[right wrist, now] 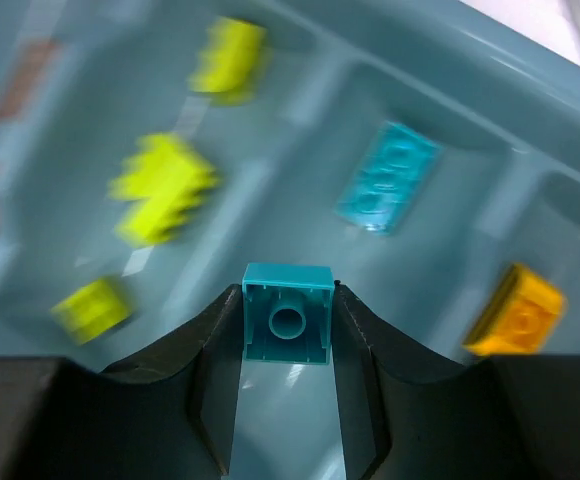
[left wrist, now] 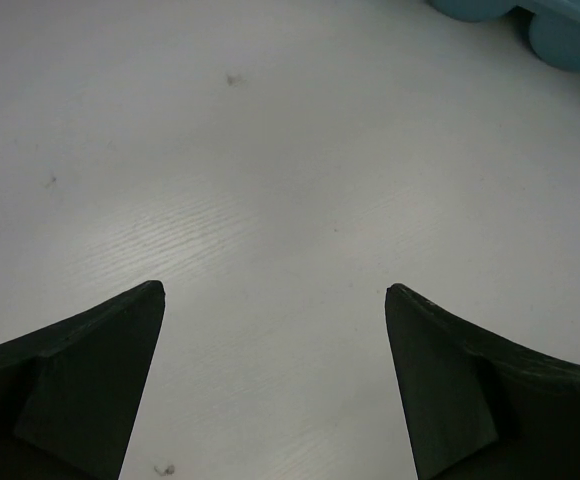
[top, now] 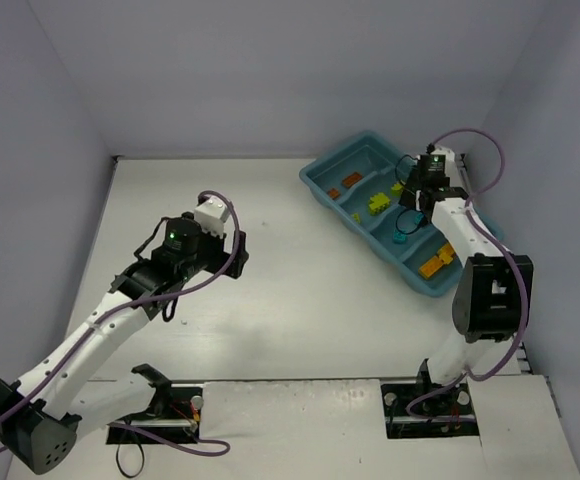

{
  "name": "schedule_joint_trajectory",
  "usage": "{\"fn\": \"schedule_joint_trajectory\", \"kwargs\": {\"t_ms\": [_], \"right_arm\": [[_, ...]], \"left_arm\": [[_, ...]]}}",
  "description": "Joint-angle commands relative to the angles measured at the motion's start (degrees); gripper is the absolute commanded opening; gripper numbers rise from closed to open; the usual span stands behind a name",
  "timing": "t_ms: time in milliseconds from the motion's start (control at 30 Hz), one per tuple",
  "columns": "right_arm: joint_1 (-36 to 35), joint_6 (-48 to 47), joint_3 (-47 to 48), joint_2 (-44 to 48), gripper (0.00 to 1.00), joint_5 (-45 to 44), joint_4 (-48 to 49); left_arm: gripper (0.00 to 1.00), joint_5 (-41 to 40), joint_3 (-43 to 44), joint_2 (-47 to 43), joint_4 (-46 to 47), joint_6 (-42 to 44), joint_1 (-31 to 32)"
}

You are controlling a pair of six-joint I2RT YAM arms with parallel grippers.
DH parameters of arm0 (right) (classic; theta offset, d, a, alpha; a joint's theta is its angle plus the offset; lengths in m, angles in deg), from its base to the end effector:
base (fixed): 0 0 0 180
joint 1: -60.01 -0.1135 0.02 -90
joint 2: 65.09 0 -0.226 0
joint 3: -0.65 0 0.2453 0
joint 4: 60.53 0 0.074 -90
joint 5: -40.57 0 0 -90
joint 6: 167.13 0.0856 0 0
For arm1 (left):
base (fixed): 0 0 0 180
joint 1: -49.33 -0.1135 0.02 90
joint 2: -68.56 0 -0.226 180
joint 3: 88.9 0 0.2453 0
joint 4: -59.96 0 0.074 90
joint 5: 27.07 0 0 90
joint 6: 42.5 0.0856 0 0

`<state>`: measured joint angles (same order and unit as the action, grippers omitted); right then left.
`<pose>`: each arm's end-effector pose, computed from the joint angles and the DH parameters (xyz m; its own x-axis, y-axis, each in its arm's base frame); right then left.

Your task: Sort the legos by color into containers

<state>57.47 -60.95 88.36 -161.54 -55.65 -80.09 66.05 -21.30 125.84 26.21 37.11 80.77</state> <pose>0.4279 0.0097 0.2254 -0.4406 0.2577 -0.8599 0.1812 0.9637 0.1960 0.2412 -0.1529 0.2842 -0.4353 0.0551 -0.8986 0.4930 0.8497 -0.1868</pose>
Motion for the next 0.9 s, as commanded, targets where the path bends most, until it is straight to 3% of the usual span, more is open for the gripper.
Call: {"fn": "schedule_joint_trajectory", "kwargs": {"t_ms": [0, 67, 133, 433, 600, 800, 867], "right_arm": [[2.0, 0.2, 2.3, -2.6, 0.08, -5.0, 1.7], [2.3, 0.4, 1.9, -3.7, 0.14, -4.7, 1.7], [2.3, 0.7, 1.5, -4.5, 0.28, -3.9, 1.7], [2.3, 0.7, 2.1, -4.3, 0.73, -2.7, 1.6], [2.3, 0.3, 0.4, 1.3, 0.82, -0.6, 1.5], [0.1, -1.9, -3.6, 15.0, 1.0, 5.7, 1.7], [-2.4, -3.2, -5.0, 21.2, 1.0, 5.7, 1.7]], "left_arm": [[0.85, -7.4, 1.6, -1.5, -3.4, -7.5, -0.1], [0.85, -9.0, 2.6, -1.5, -6.1, -9.6, -0.2], [0.85, -11.1, 3.5, -1.3, -9.1, -11.2, -0.2], [0.85, -17.1, 6.0, -3.3, -17.6, -14.0, -0.1], [0.85, -17.7, 7.5, -4.7, -20.7, -15.1, -0.2], [0.85, -19.6, 9.7, -6.7, -24.2, -16.4, -0.2], [0.85, -20.1, 9.7, -7.9, -24.6, -16.4, -0.2]]}}
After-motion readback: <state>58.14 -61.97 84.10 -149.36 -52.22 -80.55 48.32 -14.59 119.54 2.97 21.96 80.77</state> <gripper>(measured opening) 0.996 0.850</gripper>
